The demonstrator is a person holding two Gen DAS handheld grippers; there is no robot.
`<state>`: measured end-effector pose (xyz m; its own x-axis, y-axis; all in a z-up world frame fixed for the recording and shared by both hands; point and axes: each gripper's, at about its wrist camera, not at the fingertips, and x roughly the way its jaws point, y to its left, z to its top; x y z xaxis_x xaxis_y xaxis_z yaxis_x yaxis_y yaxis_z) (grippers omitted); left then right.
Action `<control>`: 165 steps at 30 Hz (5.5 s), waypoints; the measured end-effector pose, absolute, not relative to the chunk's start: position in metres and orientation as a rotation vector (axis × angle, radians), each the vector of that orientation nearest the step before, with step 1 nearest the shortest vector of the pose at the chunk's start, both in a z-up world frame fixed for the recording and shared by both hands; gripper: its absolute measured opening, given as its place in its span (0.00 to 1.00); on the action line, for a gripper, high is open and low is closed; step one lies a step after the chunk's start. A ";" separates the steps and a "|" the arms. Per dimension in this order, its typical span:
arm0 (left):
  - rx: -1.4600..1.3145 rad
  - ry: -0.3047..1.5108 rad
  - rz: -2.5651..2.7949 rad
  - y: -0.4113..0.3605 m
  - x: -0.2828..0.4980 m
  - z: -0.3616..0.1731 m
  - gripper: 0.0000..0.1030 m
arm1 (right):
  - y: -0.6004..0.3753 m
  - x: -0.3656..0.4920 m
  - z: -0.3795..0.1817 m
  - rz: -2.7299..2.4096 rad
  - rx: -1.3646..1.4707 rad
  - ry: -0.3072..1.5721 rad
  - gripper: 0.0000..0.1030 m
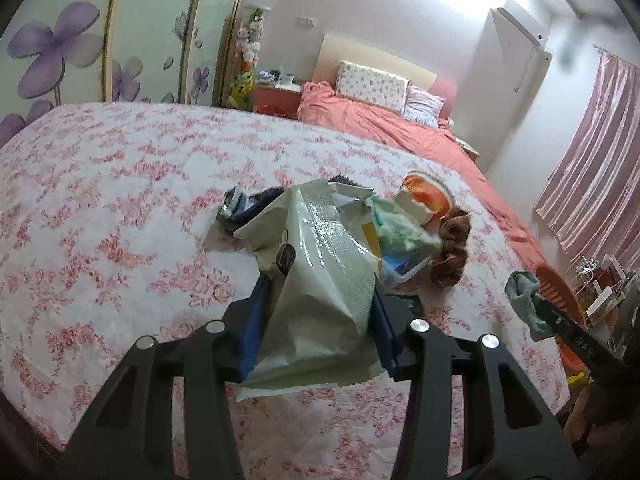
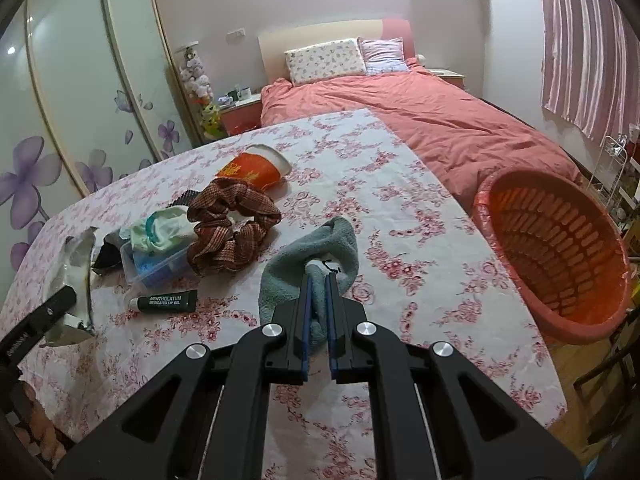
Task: Collect trash
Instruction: 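Grasp the white plastic bag with the left gripper while the right gripper holds the sock, then carry the sock and bag over the orange basket and open both grippers, then move both open grippers back over the items on the bed, then grasp the brown plaid scrunchie with the right gripper, then grasp the green lip gel tube with the left gripper while the right gripper holds the scrunchie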
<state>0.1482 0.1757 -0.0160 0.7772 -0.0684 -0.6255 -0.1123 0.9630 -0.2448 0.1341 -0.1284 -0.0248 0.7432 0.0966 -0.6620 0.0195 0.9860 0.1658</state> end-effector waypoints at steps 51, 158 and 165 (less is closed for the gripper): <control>-0.116 0.685 -0.681 -0.168 0.229 0.000 0.46 | -0.348 0.103 -0.012 -0.391 0.376 0.398 0.07; -0.146 0.863 -0.031 0.170 0.214 -0.067 0.58 | -0.086 0.187 -0.027 0.119 0.238 0.721 0.11; -0.111 0.877 -0.062 0.158 0.203 -0.069 0.55 | -0.088 0.181 -0.024 0.123 0.236 0.709 0.11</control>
